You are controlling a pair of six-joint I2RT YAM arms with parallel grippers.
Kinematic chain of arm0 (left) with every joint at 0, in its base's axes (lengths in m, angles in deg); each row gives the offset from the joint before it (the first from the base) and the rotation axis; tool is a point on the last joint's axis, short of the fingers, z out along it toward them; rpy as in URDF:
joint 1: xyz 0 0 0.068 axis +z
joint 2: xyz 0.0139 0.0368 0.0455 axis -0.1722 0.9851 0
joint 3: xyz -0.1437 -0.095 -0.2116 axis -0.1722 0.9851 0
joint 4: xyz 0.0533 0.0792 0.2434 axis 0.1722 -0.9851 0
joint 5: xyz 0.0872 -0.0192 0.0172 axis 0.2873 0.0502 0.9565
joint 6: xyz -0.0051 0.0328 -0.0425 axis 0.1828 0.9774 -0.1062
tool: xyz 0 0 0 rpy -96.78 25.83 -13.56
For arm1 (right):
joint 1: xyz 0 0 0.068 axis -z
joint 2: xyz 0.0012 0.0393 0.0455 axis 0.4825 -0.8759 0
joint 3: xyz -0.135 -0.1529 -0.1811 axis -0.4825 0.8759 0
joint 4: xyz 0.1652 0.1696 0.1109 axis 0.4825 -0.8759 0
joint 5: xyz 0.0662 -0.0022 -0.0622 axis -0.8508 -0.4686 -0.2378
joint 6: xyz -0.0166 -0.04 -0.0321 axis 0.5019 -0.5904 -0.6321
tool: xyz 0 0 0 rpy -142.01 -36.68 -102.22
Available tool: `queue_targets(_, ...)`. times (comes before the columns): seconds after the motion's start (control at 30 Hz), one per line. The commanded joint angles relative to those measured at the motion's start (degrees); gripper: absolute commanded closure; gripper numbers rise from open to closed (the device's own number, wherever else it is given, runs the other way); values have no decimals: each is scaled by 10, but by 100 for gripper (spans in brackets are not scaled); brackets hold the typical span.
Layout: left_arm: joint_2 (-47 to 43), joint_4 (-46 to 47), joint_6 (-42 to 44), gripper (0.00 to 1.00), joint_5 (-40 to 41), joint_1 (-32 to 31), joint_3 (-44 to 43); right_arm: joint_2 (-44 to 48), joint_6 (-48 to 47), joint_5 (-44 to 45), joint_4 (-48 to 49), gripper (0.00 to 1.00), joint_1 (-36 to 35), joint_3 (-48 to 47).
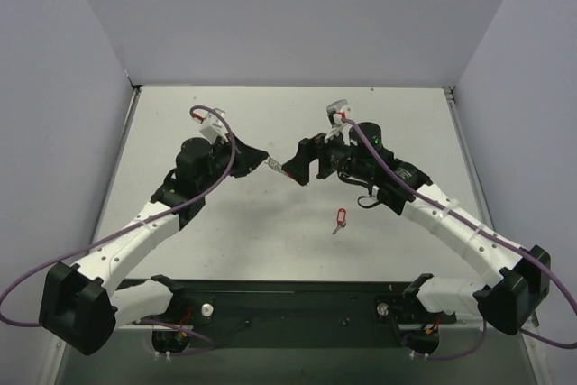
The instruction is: Put the keys on the keyring
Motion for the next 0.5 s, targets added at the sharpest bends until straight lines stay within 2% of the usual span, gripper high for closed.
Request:
queue_targets(0.0, -18, 86, -8, 100, -8, -11, -12, 17, -21, 15, 46, 13, -21, -4)
queue_targets(0.17, -12, 188, 55, 100, -141, -11, 4, 30, -56, -24, 45, 19, -15, -21)
queue_targets(0.3, -24, 212, 77, 100, -184, -11, 15, 21, -76, -73, 2, 25, 6, -64)
queue_targets(0.47, -59, 238, 94, 100, -209, -11, 30, 21, -38, -213, 15, 28, 63, -79)
